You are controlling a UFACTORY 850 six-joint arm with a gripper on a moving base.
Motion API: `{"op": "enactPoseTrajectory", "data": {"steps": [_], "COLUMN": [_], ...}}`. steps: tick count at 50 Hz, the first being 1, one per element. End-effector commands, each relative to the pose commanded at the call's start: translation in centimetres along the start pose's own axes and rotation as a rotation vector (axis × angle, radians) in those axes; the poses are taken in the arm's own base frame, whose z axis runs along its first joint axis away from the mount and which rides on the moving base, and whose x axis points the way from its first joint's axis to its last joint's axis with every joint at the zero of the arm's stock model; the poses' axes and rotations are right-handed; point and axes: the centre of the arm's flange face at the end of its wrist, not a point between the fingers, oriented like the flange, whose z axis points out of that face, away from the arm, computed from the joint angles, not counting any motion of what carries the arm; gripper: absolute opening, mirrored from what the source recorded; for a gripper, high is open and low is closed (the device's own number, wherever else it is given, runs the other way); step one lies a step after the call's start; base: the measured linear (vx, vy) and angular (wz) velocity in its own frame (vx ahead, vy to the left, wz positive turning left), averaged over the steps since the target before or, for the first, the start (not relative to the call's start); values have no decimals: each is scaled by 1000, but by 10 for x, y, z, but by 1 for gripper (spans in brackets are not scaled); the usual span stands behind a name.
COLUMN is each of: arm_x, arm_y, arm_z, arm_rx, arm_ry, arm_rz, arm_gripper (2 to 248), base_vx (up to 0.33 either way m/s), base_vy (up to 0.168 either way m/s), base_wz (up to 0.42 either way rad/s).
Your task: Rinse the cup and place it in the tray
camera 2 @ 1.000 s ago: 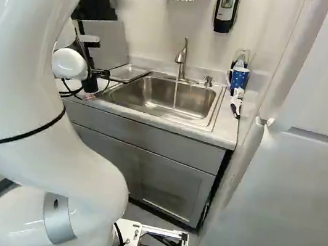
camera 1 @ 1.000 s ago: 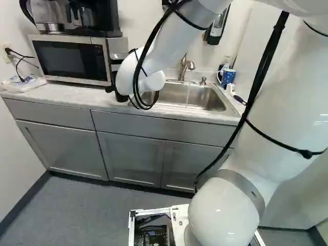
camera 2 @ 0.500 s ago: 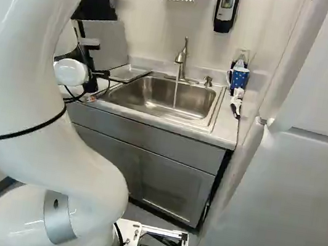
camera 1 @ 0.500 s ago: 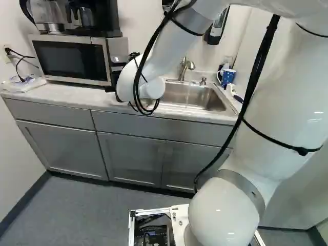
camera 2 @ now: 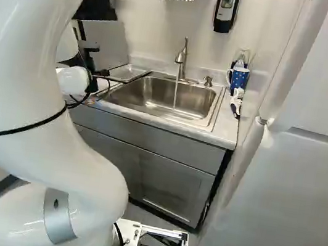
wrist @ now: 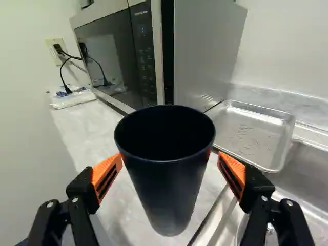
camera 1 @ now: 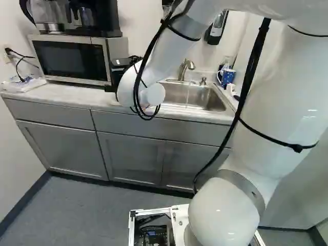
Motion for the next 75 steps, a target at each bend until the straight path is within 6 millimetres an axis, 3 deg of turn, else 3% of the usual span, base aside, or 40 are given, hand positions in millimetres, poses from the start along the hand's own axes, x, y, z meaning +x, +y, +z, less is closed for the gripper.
{"op": "enactPoseTrajectory", "data": {"steps": [34, 39, 40, 45, 46, 50, 51, 75], "arm_x": [-11, -11, -11, -11, -11, -11, -11, -2], "arm_y": [0, 0, 0, 0, 0, 0, 0, 1], "arm_z": [3, 3, 3, 3, 3, 3, 3, 0], "arm_rx": [0, 0, 0, 0, 0, 0, 0, -3], "arm_ry": [21, 21, 21, 21, 21, 21, 21, 40], "arm_rz": [-1, -1, -1, -1, -1, -1, -1, 0], "arm_gripper": [247, 238, 201, 201, 162, 162, 128, 124], "base_vx": [0, 0, 0, 0, 0, 0, 0, 0], "base_vy": [0, 0, 0, 0, 0, 0, 0, 0], "base_wz": [0, 0, 0, 0, 0, 0, 0, 0]}}
